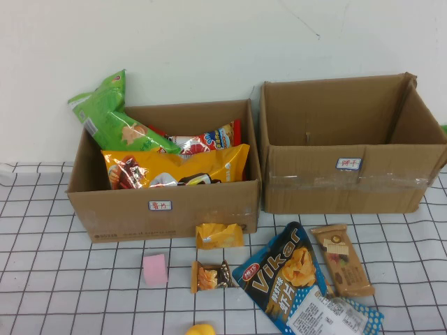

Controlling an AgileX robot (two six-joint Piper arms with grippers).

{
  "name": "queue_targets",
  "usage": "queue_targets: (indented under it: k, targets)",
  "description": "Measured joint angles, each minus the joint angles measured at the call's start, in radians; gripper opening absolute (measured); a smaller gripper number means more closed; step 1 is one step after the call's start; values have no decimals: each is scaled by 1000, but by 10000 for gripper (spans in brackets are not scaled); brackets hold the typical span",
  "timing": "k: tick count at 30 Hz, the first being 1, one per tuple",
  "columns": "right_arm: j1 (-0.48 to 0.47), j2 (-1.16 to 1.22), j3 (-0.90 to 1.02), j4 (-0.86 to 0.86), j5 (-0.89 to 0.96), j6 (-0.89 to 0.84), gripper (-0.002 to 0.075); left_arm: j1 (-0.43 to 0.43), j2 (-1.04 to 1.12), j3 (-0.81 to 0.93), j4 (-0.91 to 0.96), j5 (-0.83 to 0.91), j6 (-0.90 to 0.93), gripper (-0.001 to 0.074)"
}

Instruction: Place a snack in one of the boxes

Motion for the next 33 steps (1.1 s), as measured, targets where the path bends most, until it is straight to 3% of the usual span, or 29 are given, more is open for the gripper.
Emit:
queue_targets:
  k: [33]
  targets:
    - [0, 0, 0, 0, 0, -12, -1, 0, 0, 0, 0, 0, 0, -2]
